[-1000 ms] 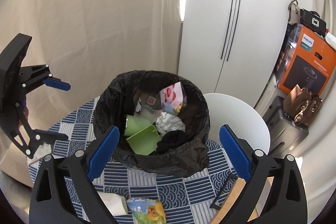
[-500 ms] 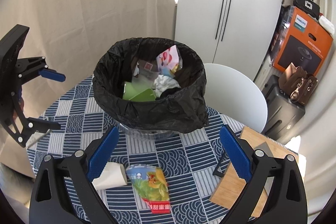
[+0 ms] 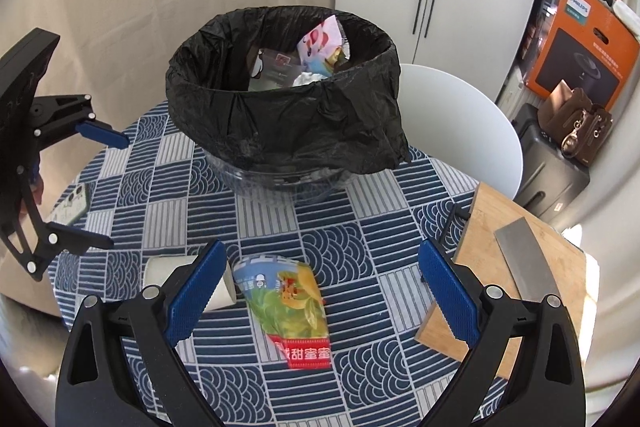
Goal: Collect trash
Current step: 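Move both tools back over the table toward the snack bag and paper cup, then grasp the green snack bag with the right tool while the left tool grasps the white paper cup, then carry the snack bag and paper cup with both tools over the trash bin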
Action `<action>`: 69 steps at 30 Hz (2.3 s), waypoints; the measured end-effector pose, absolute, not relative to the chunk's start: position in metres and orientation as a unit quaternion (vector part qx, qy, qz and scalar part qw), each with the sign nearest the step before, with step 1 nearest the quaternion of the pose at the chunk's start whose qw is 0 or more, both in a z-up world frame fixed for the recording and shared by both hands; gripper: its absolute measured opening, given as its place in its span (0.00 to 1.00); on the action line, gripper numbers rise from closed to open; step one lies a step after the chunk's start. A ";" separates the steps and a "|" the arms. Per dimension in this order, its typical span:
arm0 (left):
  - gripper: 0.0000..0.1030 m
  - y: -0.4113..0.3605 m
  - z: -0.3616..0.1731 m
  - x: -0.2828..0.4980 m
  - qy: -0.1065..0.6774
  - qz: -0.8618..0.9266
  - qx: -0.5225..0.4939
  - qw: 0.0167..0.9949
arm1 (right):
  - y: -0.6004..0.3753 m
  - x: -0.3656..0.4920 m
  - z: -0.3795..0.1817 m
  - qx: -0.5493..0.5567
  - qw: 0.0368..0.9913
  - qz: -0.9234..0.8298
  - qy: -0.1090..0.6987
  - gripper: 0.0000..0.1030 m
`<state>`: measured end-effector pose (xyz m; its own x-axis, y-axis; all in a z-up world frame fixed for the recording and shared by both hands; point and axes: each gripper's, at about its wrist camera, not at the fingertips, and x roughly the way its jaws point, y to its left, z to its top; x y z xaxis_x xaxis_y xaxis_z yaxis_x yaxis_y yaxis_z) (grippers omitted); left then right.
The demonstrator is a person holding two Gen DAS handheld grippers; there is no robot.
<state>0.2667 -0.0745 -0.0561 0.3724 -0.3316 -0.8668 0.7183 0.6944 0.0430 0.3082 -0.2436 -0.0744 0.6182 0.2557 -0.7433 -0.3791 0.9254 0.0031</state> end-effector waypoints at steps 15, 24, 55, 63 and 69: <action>0.93 -0.111 -0.107 0.274 0.508 -0.373 0.233 0.741 | -0.243 0.319 -0.133 -0.056 0.869 0.177 0.459 0.89; 0.93 -0.133 -0.134 0.277 0.536 -0.386 0.241 0.711 | -0.253 0.321 -0.176 -0.017 0.848 0.183 0.497 0.89; 0.67 -0.102 -0.135 0.273 0.565 -0.353 0.244 0.705 | -0.250 0.296 -0.173 -0.013 0.840 0.222 0.495 0.44; 0.67 -0.081 -0.125 0.251 0.568 -0.329 0.233 0.718 | -0.249 0.280 -0.158 -0.026 0.846 0.225 0.483 0.44; 0.67 -0.060 -0.114 0.241 0.569 -0.304 0.216 0.733 | -0.247 0.268 -0.147 -0.038 0.850 0.227 0.473 0.44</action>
